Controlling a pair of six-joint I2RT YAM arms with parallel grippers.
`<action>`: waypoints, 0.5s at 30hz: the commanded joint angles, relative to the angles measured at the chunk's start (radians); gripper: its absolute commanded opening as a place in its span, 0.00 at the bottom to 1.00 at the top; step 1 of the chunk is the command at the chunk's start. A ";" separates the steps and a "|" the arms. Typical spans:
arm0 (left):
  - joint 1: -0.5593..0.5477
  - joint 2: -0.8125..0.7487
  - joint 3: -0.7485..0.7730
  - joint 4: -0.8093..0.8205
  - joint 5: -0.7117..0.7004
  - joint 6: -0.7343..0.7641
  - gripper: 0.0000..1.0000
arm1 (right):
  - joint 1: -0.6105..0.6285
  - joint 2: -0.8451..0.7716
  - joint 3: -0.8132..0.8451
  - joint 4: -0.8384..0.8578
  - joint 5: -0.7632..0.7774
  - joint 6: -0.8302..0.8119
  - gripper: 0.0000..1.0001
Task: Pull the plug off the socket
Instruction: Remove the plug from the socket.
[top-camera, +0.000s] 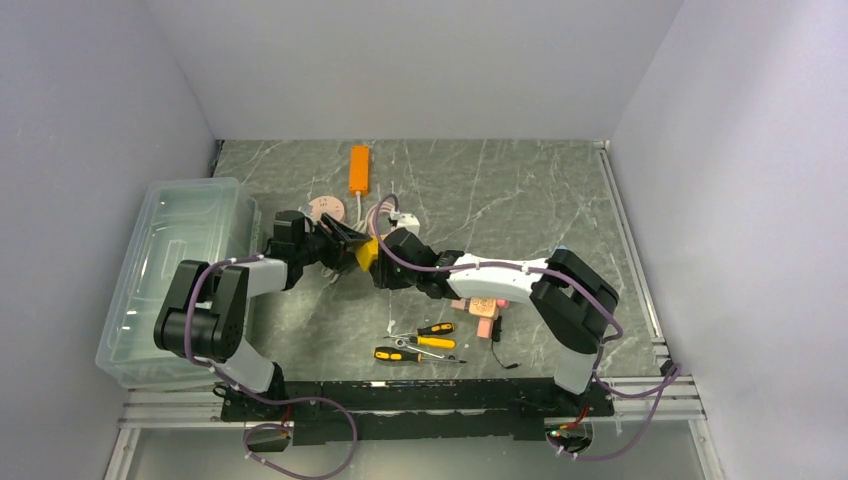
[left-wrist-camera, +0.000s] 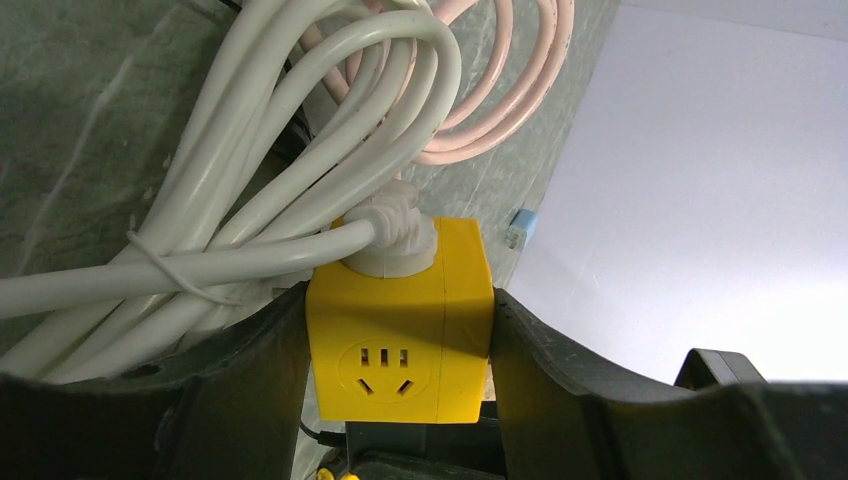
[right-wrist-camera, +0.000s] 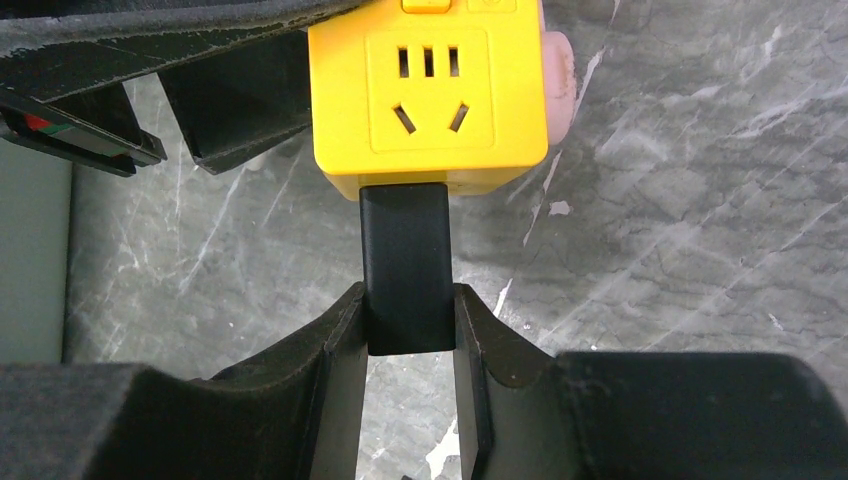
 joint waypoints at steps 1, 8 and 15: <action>0.008 -0.015 0.015 0.097 0.075 -0.045 0.00 | -0.012 0.008 0.013 -0.010 0.069 -0.028 0.00; 0.021 -0.008 0.016 0.098 0.078 -0.045 0.00 | -0.012 -0.052 -0.094 0.150 0.014 -0.133 0.00; 0.023 0.000 0.012 0.111 0.081 -0.056 0.00 | -0.012 -0.052 -0.085 0.131 0.029 -0.172 0.00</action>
